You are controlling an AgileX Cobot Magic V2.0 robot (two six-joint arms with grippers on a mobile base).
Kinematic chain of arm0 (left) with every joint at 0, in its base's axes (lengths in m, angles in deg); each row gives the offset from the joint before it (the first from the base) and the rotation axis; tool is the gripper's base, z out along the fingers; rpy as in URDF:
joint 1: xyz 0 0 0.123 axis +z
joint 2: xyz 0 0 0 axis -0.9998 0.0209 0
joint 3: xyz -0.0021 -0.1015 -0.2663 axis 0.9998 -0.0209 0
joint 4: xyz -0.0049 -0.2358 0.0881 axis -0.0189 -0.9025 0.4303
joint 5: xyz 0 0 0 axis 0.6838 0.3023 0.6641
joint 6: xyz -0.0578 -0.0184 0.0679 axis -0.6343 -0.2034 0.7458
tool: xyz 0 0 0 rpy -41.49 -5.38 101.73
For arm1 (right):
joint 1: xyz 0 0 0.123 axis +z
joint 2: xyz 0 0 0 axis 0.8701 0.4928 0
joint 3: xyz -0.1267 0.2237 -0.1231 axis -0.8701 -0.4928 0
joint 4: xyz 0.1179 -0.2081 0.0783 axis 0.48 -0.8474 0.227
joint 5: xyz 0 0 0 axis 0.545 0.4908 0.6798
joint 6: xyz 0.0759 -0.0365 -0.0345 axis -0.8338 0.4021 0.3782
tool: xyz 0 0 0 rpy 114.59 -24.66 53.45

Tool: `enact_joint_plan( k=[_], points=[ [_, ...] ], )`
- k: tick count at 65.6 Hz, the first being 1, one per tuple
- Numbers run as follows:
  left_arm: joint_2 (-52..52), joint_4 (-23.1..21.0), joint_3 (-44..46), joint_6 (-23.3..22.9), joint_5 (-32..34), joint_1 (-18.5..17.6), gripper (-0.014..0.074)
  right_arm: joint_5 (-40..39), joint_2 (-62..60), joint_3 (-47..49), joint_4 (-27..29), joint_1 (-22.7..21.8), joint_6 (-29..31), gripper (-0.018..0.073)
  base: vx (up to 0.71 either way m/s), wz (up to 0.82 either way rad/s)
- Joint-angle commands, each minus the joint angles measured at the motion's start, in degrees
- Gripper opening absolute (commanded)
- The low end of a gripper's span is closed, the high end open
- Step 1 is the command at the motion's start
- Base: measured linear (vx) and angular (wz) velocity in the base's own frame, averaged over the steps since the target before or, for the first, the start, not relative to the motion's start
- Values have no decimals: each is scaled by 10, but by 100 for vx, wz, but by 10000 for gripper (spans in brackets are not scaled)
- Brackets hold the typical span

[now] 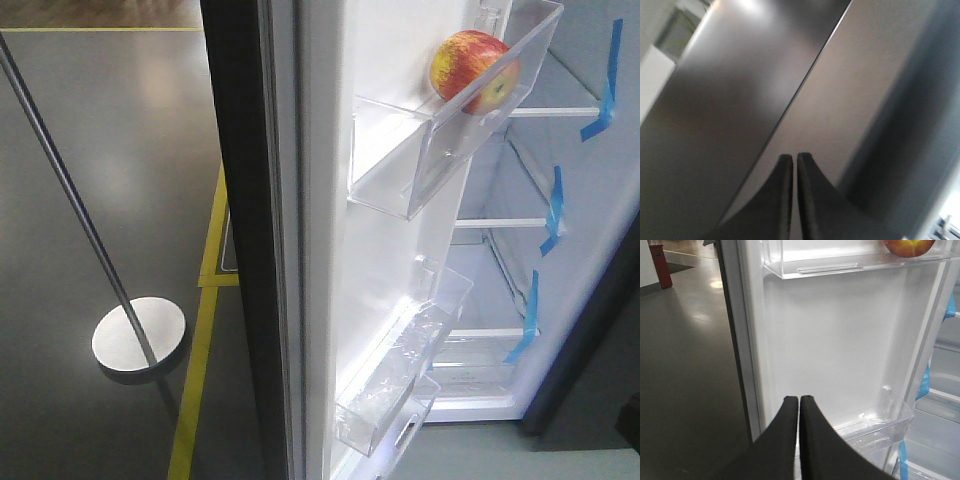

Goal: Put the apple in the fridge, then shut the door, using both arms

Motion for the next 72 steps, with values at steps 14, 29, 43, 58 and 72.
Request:
enact_joint_plan(
  k=[14,29,43,58,72],
  points=[
    [147,-25,127,-26,113,-4,202,4,7,13,77,-1,5,42,0,0],
    [215,-19,185,-55,146,-15,339,28,7,13,137,-1,12,276,0,0],
    [263,-14,226,-55,166,-67,348,25,7,13,173,-1,12,515,0,0],
    [296,-4,267,-56,165,-112,348,26,7,13,180,-1,12,536,0,0],
    [299,8,272,-67,184,-135,348,26,7,13,180,-1,12,536,0,0]
  ],
)
